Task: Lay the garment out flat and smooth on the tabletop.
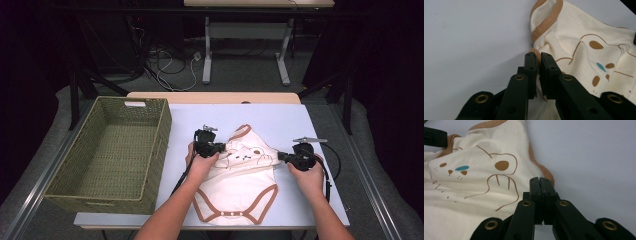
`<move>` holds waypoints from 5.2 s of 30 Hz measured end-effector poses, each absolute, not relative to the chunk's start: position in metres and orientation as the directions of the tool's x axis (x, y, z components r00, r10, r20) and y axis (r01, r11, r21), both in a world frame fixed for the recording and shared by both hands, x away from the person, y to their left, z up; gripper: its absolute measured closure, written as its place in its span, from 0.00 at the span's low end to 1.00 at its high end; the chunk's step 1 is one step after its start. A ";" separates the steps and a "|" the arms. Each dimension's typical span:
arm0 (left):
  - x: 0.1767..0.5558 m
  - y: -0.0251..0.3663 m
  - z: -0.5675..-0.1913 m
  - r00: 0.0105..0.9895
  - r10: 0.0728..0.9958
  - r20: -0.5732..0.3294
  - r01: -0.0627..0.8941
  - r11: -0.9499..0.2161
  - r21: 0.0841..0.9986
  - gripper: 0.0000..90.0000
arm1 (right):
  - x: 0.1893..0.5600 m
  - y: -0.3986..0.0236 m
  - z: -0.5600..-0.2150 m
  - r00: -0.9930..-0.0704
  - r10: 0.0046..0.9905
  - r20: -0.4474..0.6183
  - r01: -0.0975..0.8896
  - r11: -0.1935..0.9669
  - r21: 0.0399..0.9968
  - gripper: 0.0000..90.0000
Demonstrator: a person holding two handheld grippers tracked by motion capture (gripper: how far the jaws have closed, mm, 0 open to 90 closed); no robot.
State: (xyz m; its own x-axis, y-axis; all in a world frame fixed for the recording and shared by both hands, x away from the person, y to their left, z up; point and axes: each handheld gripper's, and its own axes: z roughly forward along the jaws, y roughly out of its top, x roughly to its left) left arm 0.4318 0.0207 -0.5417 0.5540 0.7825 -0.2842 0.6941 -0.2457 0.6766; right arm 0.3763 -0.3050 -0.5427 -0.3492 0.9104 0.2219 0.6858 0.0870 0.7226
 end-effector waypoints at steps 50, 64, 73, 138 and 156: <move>0.398 0.039 -0.518 0.611 0.769 -0.190 0.618 -0.313 0.721 0.82 | 0.376 -0.303 -0.543 -0.352 0.910 0.218 0.678 0.088 0.730 1.00; 0.410 0.032 -0.544 0.630 0.744 -0.223 0.664 -0.367 0.652 0.75 | 0.376 -0.303 -0.544 -0.345 0.912 0.223 0.685 0.082 0.724 1.00; 0.409 0.032 -0.553 0.637 0.749 -0.184 0.649 -0.392 0.652 0.73 | 0.376 -0.303 -0.545 -0.349 0.910 0.222 0.685 0.086 0.723 1.00; 0.428 0.067 -0.512 0.493 0.805 -0.332 0.706 -0.147 0.692 0.93 | 0.370 -0.292 -0.538 -0.419 0.889 0.185 0.628 0.137 0.766 1.00; 0.433 0.087 -0.504 0.427 0.824 -0.372 0.710 -0.052 0.702 0.95 | 0.374 -0.295 -0.546 -0.391 0.906 0.165 0.660 0.151 0.736 1.00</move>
State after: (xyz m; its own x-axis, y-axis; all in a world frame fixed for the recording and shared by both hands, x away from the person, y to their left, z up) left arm 0.4325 0.0871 -0.5041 0.4274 0.8242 -0.3715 0.7101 -0.0517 0.7022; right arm 0.3737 -0.2954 -0.5455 -0.3906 0.9056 0.1652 0.6602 0.1505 0.7358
